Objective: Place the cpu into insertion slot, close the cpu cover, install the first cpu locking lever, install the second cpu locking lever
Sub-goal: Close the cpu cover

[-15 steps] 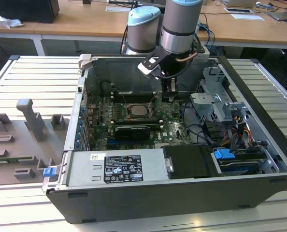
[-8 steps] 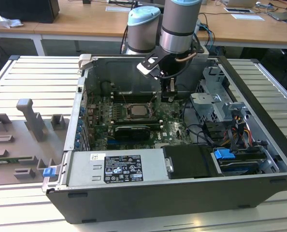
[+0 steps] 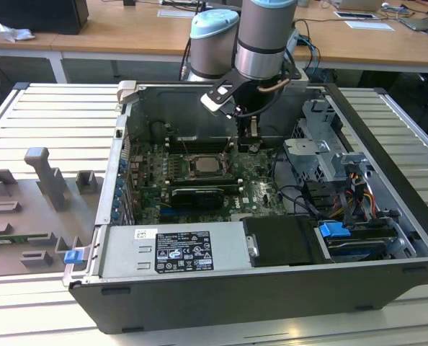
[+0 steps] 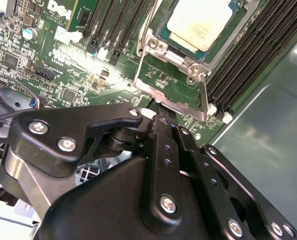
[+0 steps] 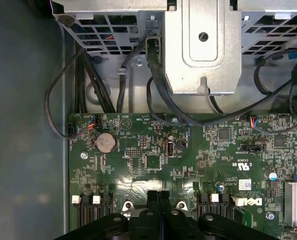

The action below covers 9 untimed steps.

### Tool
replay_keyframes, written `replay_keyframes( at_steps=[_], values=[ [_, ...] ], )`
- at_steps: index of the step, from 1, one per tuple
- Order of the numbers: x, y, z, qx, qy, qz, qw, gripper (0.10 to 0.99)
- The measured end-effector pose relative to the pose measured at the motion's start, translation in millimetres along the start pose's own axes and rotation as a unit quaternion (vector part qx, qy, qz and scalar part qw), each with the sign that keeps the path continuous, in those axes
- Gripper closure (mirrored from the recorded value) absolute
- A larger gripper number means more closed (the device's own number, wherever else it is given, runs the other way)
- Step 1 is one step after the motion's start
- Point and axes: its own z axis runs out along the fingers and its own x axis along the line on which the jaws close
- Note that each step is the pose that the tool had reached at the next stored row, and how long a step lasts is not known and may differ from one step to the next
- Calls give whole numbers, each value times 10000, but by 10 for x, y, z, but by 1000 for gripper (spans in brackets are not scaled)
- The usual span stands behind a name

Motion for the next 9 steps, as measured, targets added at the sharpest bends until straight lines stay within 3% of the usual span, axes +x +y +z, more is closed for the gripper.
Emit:
replay_keyframes(
  at_steps=[3,9],
  values=[
    [0,-26,1,0,-1,0,10000,980],
    [-1,-145,6,0,-1,0,10000,980]
  ],
)
